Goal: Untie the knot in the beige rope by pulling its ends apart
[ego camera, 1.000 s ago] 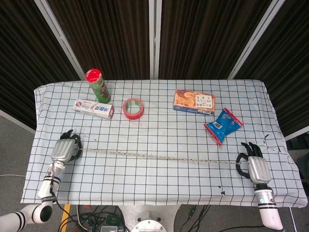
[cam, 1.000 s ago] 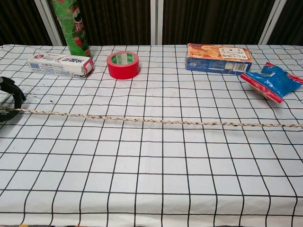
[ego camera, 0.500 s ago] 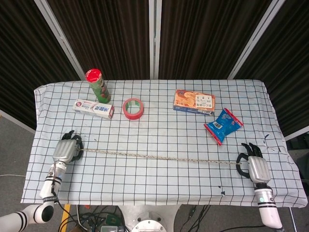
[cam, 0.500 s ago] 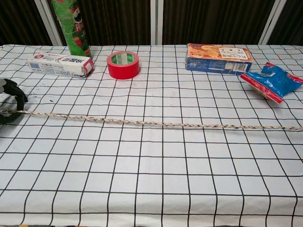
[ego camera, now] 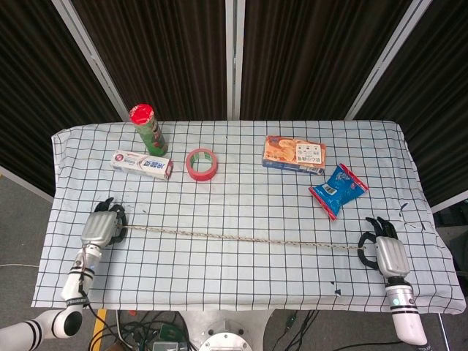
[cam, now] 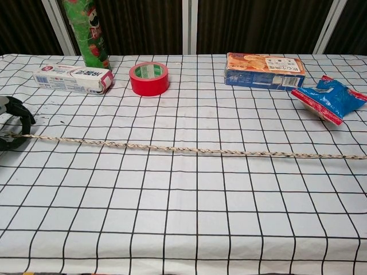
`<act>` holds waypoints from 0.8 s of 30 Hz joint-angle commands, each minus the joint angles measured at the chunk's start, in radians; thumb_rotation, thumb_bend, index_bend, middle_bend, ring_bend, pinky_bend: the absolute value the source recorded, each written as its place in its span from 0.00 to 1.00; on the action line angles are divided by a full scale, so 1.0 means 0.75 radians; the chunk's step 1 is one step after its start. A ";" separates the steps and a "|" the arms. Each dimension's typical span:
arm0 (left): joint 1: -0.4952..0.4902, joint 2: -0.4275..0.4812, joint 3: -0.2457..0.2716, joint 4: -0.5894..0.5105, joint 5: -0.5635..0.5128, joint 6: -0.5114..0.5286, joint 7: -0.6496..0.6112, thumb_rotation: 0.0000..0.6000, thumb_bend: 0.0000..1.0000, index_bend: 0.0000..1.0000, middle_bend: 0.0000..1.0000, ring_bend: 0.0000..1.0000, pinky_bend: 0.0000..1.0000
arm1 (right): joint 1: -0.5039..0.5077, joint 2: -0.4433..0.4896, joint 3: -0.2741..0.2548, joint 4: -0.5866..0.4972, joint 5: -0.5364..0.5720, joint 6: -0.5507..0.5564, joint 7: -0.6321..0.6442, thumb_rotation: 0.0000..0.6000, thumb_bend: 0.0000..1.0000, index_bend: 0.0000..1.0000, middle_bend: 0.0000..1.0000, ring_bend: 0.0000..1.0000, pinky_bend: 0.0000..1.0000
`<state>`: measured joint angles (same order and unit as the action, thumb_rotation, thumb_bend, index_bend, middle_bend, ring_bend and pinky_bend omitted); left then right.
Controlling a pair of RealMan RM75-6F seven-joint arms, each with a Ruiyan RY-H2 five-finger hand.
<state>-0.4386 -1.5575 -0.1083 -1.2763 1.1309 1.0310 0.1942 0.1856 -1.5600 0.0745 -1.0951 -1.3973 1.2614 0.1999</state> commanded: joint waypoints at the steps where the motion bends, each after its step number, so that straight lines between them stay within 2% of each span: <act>1: 0.001 0.005 0.000 -0.003 0.001 -0.004 -0.004 1.00 0.47 0.58 0.25 0.03 0.11 | 0.000 0.001 0.000 0.000 0.002 -0.004 0.000 1.00 0.35 0.64 0.12 0.00 0.00; 24: 0.005 0.021 -0.002 -0.016 0.013 -0.008 -0.022 1.00 0.44 0.54 0.23 0.02 0.10 | -0.003 0.028 -0.005 -0.033 0.018 -0.040 -0.030 1.00 0.32 0.47 0.09 0.00 0.00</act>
<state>-0.4350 -1.5417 -0.1099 -1.2880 1.1404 1.0250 0.1777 0.1835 -1.5393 0.0708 -1.1195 -1.3840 1.2311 0.1774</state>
